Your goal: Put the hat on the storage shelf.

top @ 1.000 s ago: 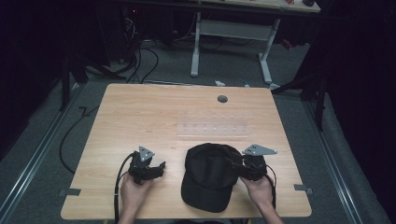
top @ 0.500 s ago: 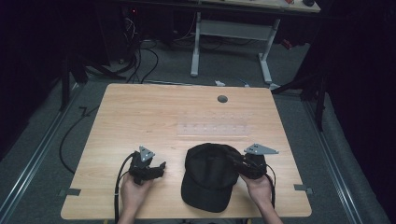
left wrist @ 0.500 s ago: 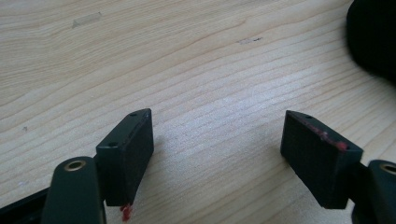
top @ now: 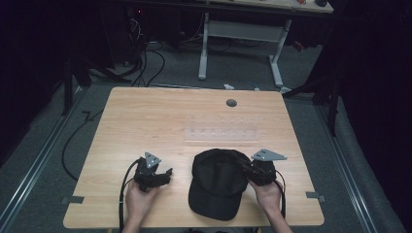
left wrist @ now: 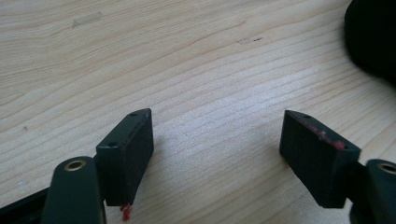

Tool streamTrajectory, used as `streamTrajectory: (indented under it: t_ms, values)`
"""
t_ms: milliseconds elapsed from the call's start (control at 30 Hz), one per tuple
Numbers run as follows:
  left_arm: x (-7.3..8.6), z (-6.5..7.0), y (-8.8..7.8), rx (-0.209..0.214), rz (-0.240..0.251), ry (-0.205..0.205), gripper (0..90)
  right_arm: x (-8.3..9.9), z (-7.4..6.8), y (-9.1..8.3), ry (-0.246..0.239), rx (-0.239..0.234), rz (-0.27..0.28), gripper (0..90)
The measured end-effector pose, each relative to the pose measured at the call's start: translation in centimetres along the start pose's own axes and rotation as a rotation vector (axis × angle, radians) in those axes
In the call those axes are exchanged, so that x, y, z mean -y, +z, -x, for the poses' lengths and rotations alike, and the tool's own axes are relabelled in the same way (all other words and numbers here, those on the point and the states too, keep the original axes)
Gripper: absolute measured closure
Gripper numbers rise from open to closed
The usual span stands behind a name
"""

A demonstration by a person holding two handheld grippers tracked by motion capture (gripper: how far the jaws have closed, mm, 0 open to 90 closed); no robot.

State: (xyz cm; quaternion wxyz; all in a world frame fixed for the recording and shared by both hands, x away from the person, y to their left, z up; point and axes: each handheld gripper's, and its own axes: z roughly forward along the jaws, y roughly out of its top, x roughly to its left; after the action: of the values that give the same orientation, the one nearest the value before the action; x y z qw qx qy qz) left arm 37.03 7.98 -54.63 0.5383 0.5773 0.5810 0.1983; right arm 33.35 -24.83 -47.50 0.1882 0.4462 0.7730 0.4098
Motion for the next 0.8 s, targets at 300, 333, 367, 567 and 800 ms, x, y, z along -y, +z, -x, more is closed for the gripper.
streamTrajectory:
  t_ms: [300, 333, 367, 567, 800]
  values:
    - [0.0, 0.0, -0.1, -0.003, 0.004, -0.005, 30.9, -0.3, 0.1, -0.6, -0.017, -0.039, 0.036, 86.2]
    - [0.0, 0.0, -0.1, -0.003, 0.004, -0.005, 30.9, -0.3, 0.2, -0.7, -0.014, -0.044, 0.038, 86.1]
    - [0.0, 0.0, -0.1, -0.002, 0.003, -0.004, 30.9, -0.3, 0.3, -0.8, -0.011, -0.049, 0.043, 86.2]
    - [0.0, 0.0, -0.1, -0.003, 0.002, -0.003, 30.7, -0.6, 0.6, -1.4, -0.017, -0.065, 0.061, 86.3]
    - [0.1, 0.1, 0.0, 0.001, 0.000, 0.001, 28.1, -1.3, 0.8, -2.2, -0.041, -0.075, 0.088, 86.3]
